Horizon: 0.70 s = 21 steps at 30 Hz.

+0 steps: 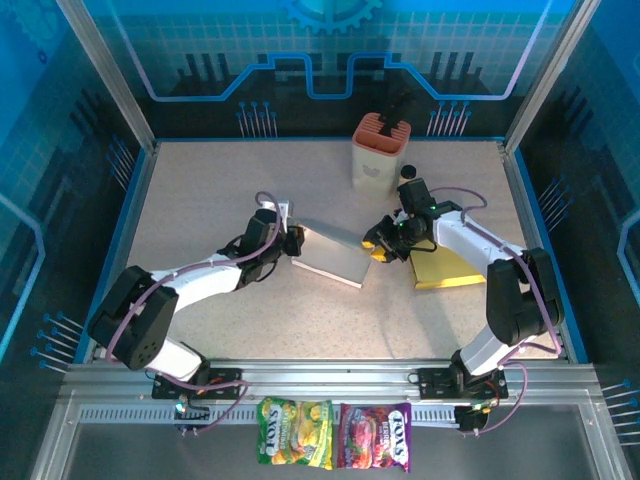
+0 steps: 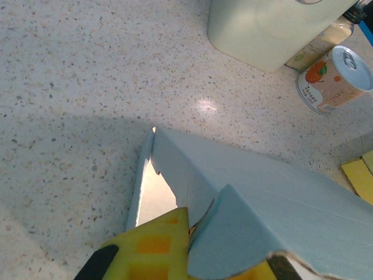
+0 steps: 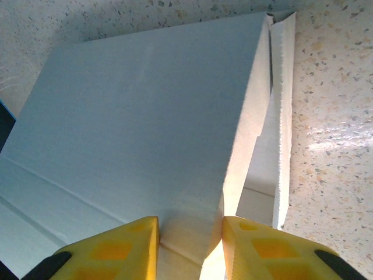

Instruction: Fold the paper box

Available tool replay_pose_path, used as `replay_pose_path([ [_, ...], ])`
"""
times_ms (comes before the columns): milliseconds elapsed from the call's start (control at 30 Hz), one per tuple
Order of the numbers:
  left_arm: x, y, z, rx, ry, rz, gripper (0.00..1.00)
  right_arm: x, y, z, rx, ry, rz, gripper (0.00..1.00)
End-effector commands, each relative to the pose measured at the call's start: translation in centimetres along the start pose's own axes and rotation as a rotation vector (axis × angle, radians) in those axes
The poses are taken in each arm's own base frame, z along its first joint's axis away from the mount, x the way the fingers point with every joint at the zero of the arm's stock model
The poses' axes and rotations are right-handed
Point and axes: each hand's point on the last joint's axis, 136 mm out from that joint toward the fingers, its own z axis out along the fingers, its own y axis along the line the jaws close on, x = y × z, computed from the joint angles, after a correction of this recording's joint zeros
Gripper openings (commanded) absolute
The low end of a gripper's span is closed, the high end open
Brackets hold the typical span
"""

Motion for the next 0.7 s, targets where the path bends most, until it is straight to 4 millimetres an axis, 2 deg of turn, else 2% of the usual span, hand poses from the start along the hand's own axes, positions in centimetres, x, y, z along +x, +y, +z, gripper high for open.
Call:
replay_pose_path([
  [0, 2.1, -1.2, -1.0, 0.062, 0.075, -0.038, 0.01, -0.2, -0.7, 0.5, 0.019, 0.0, -0.017, 0.33],
  [267, 4.4, -1.0, -3.2, 0.079, 0.151, -0.083, 0.29, -0.1, -1.8, 1.0, 0.064, 0.001, -0.044, 0.31],
  [533, 6.3, -1.2, -5.9, 0.11, 0.214, -0.141, 0.44, -0.1, -1.7, 1.4, 0.087, 0.001, -0.07, 0.29],
  [667, 6.1, -1.9, -8.0, 0.126, 0.242, -0.217, 0.48, -0.1, -1.7, 1.5, 0.094, 0.001, -0.077, 0.27],
])
